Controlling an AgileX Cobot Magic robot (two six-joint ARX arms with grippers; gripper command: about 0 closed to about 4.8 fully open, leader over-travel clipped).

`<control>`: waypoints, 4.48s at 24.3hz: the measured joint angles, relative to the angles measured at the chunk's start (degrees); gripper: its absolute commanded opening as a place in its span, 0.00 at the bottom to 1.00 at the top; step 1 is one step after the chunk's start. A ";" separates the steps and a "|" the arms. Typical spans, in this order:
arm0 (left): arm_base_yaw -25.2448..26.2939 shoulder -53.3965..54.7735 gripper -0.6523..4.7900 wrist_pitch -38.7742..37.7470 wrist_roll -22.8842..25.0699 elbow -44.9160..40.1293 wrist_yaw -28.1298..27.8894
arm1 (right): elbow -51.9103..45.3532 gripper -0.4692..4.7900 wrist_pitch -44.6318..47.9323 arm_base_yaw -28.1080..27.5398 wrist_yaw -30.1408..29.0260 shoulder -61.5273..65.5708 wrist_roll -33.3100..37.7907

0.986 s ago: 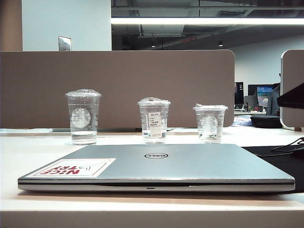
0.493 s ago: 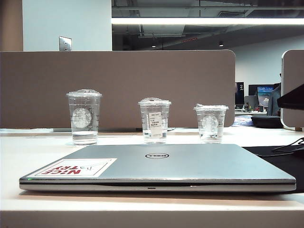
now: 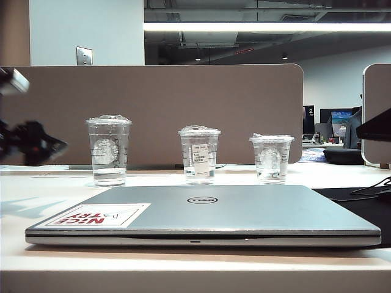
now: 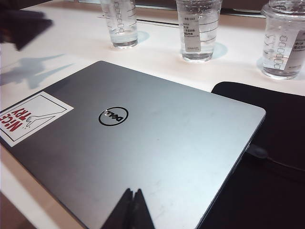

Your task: Pick up the coffee cup on the left and place it on the left side of the laptop.

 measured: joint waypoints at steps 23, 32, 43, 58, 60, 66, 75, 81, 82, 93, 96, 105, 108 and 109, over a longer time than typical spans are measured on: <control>-1.70 24.37 1.00 -13.44 2.23 33.53 8.07 | 0.00 0.08 0.00 0.00 0.00 0.00 0.00; -3.93 25.99 1.00 -20.20 6.03 39.69 2.73 | 0.00 0.08 0.00 0.00 0.02 0.00 0.00; -5.60 29.97 1.00 -20.04 2.32 45.90 1.88 | 0.00 0.08 0.00 0.00 0.02 0.00 0.00; -5.66 30.12 0.72 -20.28 2.19 46.40 2.16 | 0.00 0.08 0.00 0.00 0.02 0.00 0.00; -5.11 29.62 0.72 -19.80 1.49 45.66 2.47 | 0.00 0.08 0.00 0.00 0.02 0.00 0.00; -3.06 23.85 0.72 -19.74 1.09 41.72 5.18 | 0.00 0.08 0.00 0.00 0.02 0.00 0.00; 0.37 13.92 0.72 -19.02 0.68 31.74 10.95 | 0.00 0.08 0.00 0.00 0.02 0.00 0.00; 2.89 6.64 0.73 -8.13 -0.07 16.24 10.67 | 0.00 0.08 0.00 0.00 0.00 0.00 0.00; 2.91 6.67 0.73 -6.73 -0.33 14.49 10.64 | 0.00 0.08 0.00 0.00 0.02 0.00 0.00; 2.91 4.98 0.73 -0.57 -0.72 -3.19 7.87 | 0.00 0.08 -0.02 0.00 0.02 0.00 0.00; 2.89 4.44 0.73 -0.52 -0.13 -5.75 7.28 | 0.00 0.08 0.00 0.00 0.02 0.00 0.00; 2.89 4.20 0.75 -0.42 1.36 -8.15 4.96 | 0.00 0.08 0.00 0.00 0.02 0.00 0.00; 2.91 4.17 0.79 -0.48 1.38 -8.13 2.56 | 0.00 0.08 0.00 0.00 0.00 0.00 0.00; 2.89 4.17 0.82 -0.48 1.36 -8.13 2.56 | 0.00 0.08 0.00 0.00 0.00 0.00 0.00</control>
